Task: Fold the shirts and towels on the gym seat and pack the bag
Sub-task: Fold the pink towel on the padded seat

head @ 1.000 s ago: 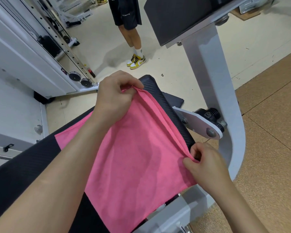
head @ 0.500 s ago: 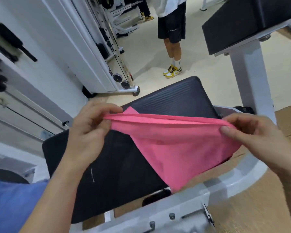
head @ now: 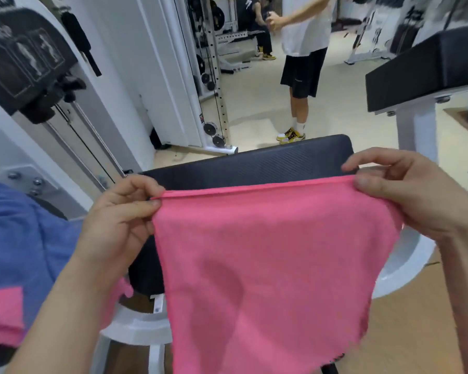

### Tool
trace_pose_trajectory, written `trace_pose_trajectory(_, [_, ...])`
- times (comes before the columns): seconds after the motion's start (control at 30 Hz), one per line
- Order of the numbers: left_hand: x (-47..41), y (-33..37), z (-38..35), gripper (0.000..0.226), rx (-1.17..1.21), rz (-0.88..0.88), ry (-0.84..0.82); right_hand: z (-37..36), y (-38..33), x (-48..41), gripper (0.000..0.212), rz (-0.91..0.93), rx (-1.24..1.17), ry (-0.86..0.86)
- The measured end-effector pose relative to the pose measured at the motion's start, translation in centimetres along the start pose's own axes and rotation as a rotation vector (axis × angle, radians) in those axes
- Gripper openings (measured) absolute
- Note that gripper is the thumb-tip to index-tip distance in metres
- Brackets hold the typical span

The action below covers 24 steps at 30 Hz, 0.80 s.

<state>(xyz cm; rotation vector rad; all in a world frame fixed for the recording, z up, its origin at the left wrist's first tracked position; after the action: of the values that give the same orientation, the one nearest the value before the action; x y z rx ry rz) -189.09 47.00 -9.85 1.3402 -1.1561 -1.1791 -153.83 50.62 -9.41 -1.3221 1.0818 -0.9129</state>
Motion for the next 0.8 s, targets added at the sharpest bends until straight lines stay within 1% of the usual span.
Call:
trace_pose_trajectory(0.13, [-2.7,-5.0,2.6,0.052,-0.125,0.160,0.065,-0.5,4.2,-3.7,0.022,-0.194,0.187,-0.147])
trace_pose_trajectory(0.2, [-4.8,-8.1,3.6,0.054,-0.211,0.216,0.106,-0.4,7.2,-7.0,0.019,-0.210,0.317,-0.098])
trace_pose_trajectory(0.27, [-7.1,-10.9,4.5,0.052,-0.311,0.270,0.197,-0.4,10.1,-10.5,0.016,-0.166,0.485,0.021])
trace_pose_trajectory(0.3, [-8.4,-12.0,5.1,0.047,-0.353,0.285,0.254,-0.6,11.3,-12.2,0.016,-0.135,0.576,0.079])
trace_pose_trajectory(0.37, [-10.9,-13.5,5.9,0.043,-0.446,0.275,0.354,-1.4,13.0,-15.1,0.016,-0.098,0.707,0.163])
trace_pose_trajectory(0.47, [-13.7,-13.9,6.4,0.045,-0.622,0.189,0.495,-2.6,14.4,-18.2,0.013,-0.069,0.732,0.248])
trace_pose_trajectory(0.53, [-14.8,-13.8,6.1,0.042,-0.672,0.153,0.551,-3.0,14.9,-19.3,0.016,-0.053,0.745,0.279])
trace_pose_trajectory(0.63, [-15.3,-13.8,6.1,0.036,-0.744,0.128,0.556,-3.0,15.1,-19.7,0.023,-0.009,0.763,0.286])
trace_pose_trajectory(0.73, [-15.2,-14.3,6.5,0.027,-0.703,0.103,0.531,-2.8,15.1,-19.4,0.026,0.037,0.753,0.226])
trace_pose_trajectory(0.8, [-15.4,-14.4,6.6,0.023,-0.697,0.070,0.519,-2.6,15.1,-19.3,0.029,0.064,0.809,0.186])
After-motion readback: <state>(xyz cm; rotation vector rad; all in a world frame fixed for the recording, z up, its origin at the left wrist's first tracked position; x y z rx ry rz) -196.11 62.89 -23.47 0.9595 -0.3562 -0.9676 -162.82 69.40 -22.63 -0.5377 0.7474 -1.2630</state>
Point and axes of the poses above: each hand's wrist, its own x-axis away from the middle knuckle, its own z-axis out of the back of the hand, y = z × x, the point moved 4 cm from there along -x, towards the middle knuckle, and after that the axes turned 7 degrees about -x, right-handed, at the moved point
